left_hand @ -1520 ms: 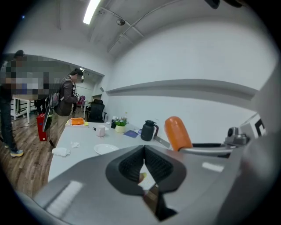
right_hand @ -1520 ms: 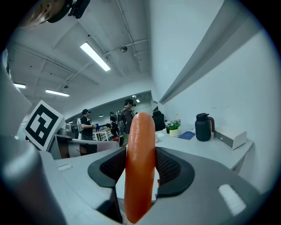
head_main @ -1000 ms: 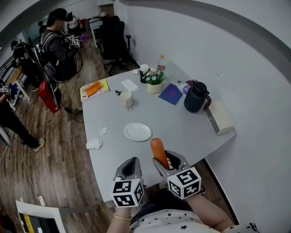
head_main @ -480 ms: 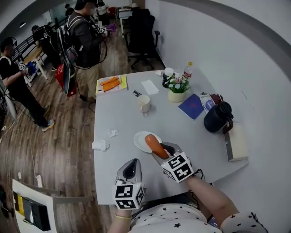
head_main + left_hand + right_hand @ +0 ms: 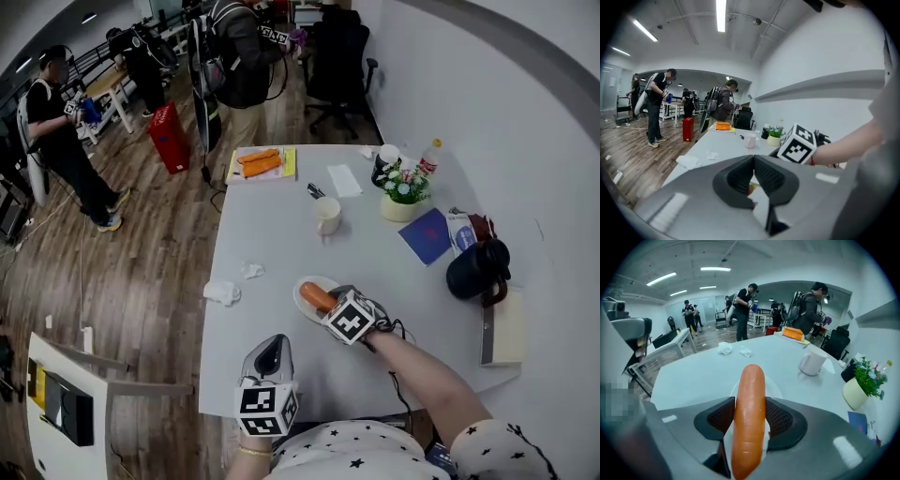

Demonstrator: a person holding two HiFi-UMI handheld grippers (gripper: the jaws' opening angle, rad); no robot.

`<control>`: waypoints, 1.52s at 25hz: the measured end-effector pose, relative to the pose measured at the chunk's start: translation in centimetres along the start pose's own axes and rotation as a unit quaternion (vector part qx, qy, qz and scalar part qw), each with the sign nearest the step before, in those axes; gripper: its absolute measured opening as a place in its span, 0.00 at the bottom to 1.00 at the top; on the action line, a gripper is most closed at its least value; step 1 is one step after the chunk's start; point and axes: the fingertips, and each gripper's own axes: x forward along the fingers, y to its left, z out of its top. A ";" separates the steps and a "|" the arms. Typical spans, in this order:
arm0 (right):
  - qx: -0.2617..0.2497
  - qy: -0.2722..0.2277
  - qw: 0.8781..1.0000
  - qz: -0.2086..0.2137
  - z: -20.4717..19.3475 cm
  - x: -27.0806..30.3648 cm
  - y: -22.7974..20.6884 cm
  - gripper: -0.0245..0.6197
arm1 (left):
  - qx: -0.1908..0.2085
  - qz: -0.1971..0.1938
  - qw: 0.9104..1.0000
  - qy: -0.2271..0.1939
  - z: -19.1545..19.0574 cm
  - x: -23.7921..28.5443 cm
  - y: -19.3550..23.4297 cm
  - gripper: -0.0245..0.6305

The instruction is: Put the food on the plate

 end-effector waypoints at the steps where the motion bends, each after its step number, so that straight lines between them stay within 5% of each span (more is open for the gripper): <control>1: -0.006 0.013 1.000 0.004 -0.1 0.8 -0.1 0.35 | -0.001 0.004 1.000 0.001 -0.1 0.0 0.2 0.05; 18: -0.010 0.043 0.999 0.005 -1.4 3.2 -0.7 0.36 | 0.002 0.008 1.000 0.014 -0.9 0.1 0.2 0.05; 26: 0.063 -0.048 0.997 -0.008 1.1 -0.1 -0.6 0.47 | 0.011 -0.011 1.000 0.010 -0.6 -0.1 -0.2 0.05; 29: 0.122 -0.124 0.985 -0.010 2.6 -3.8 0.4 0.43 | 0.016 -0.023 1.000 0.008 -0.4 0.0 -0.6 0.05; 35: 0.244 -0.252 0.936 -0.034 2.9 -11.1 3.3 0.06 | 0.026 -0.050 0.998 0.002 0.0 -0.3 -1.5 0.05; 38: 0.277 -0.295 0.912 -0.062 2.5 -14.0 4.8 0.04 | 0.030 -0.060 0.998 0.000 0.2 -0.8 -1.8 0.05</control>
